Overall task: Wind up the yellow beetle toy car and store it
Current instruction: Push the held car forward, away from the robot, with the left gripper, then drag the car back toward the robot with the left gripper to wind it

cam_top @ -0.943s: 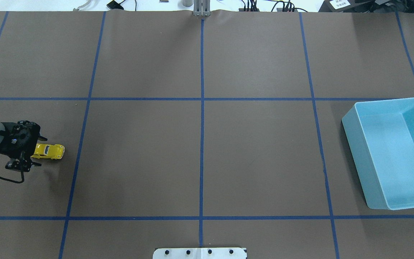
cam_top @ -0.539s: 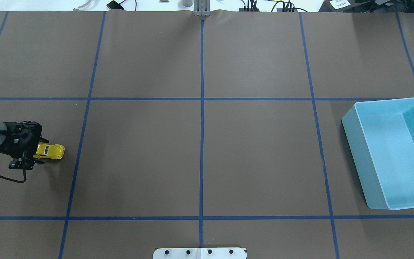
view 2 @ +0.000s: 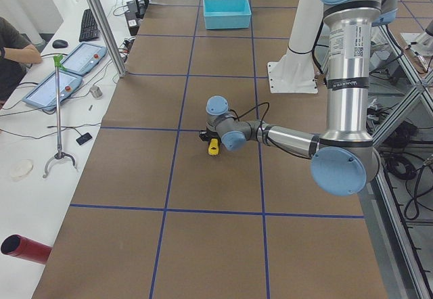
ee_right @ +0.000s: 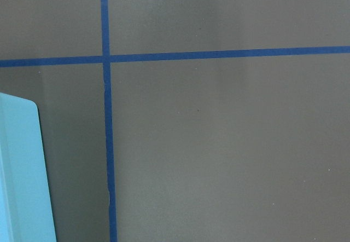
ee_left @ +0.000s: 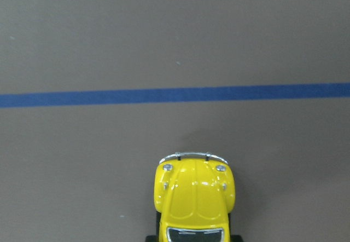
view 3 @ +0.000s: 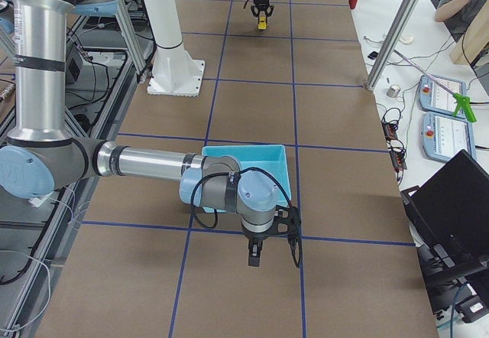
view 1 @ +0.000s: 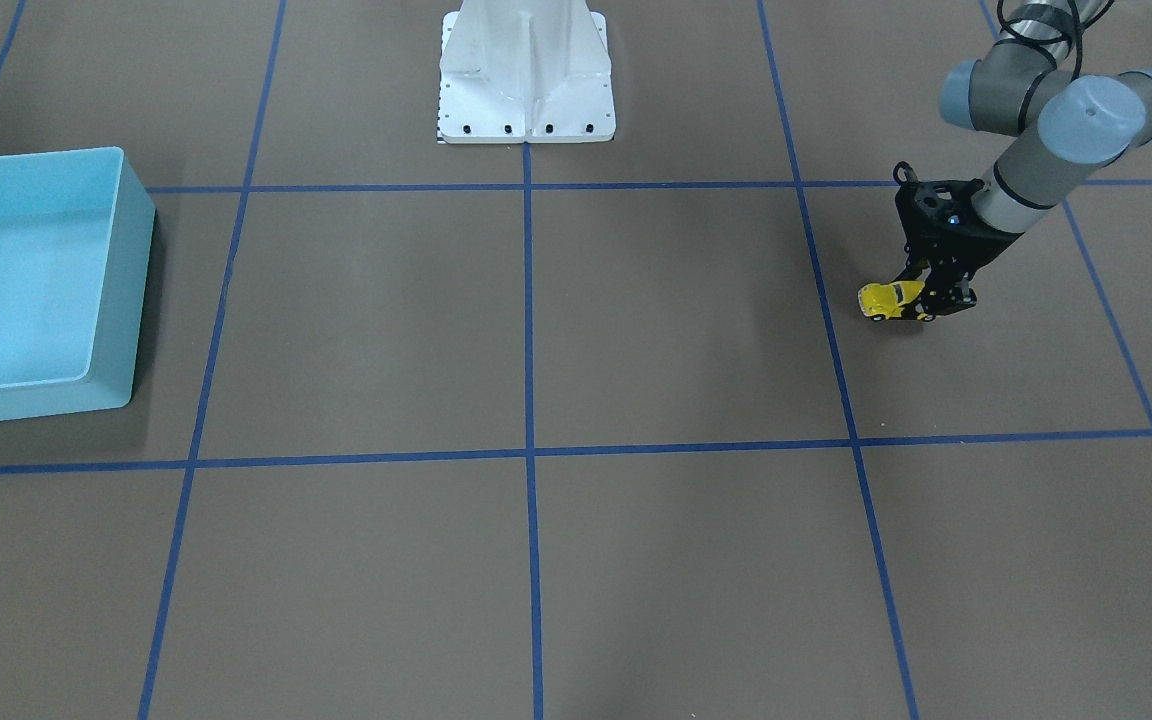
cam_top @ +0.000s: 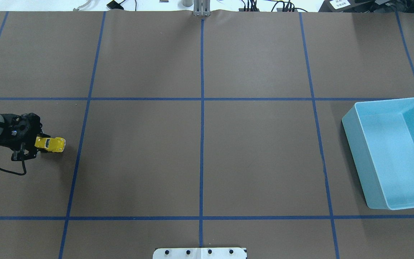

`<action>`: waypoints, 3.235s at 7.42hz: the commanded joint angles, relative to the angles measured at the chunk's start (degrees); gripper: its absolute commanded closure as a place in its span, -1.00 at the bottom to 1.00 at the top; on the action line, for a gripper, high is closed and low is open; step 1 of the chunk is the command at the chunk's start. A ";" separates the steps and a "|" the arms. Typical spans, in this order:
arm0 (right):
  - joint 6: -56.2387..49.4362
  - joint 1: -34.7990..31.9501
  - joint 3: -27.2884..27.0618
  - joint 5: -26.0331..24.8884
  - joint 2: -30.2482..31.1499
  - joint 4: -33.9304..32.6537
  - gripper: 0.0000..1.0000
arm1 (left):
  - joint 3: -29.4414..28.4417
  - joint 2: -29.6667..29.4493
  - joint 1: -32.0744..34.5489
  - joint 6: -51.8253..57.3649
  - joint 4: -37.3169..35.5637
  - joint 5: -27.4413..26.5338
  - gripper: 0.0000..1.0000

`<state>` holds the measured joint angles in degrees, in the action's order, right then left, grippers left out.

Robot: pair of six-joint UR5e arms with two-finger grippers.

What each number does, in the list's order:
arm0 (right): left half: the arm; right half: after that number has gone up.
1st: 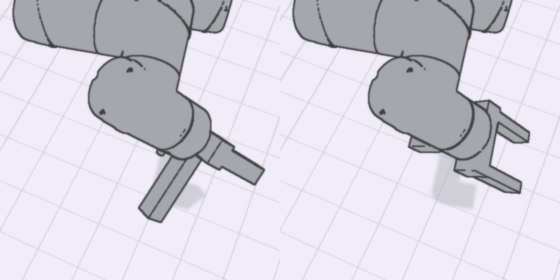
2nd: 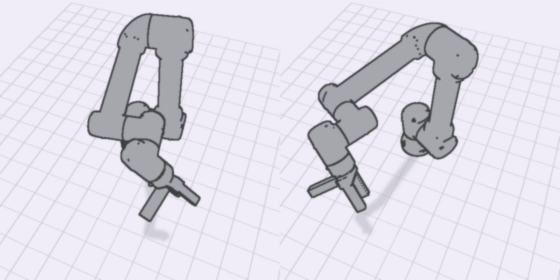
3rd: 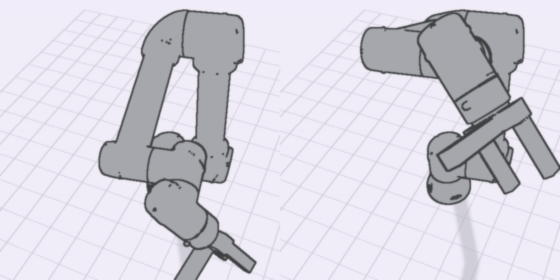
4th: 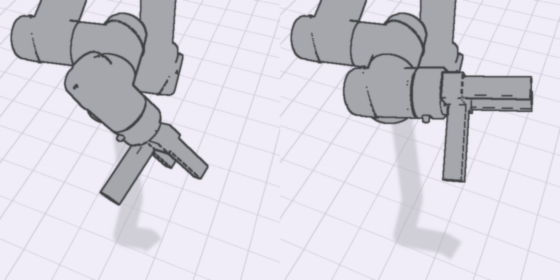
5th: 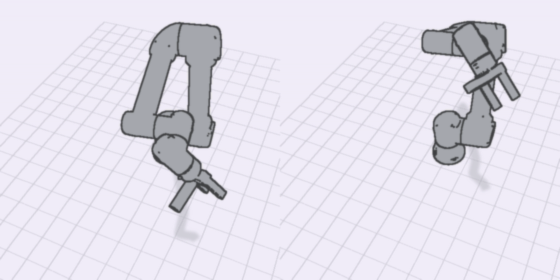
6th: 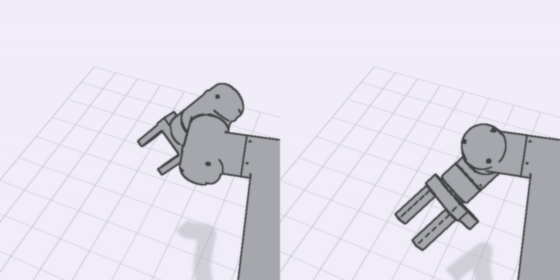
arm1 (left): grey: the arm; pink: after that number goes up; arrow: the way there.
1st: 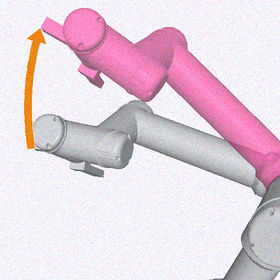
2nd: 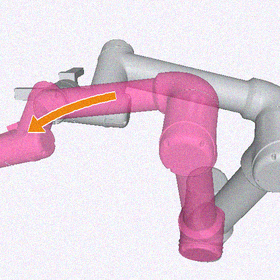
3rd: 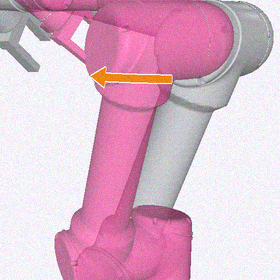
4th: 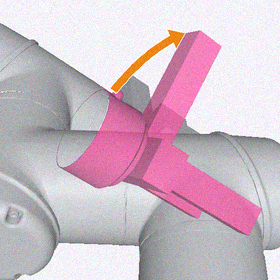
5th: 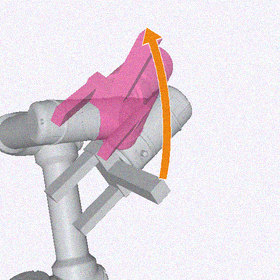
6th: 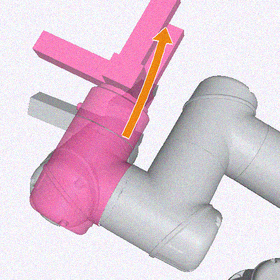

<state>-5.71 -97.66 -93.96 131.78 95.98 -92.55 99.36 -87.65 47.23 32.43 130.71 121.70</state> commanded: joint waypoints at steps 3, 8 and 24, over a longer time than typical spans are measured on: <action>0.00 0.02 0.00 0.06 0.00 0.00 -1.00 | 1.28 -8.55 0.24 -5.85 1.22 0.90 0.73; 0.00 0.02 0.00 -0.03 0.00 0.00 -1.00 | -6.01 -18.96 -3.72 -6.77 4.82 3.09 1.00; 0.00 0.02 0.00 -0.03 0.00 0.00 -1.00 | -11.29 -16.50 -4.86 -6.33 4.82 6.53 1.00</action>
<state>-5.71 -97.65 -93.96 131.75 95.98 -92.55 88.03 -104.71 42.34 26.07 135.53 128.20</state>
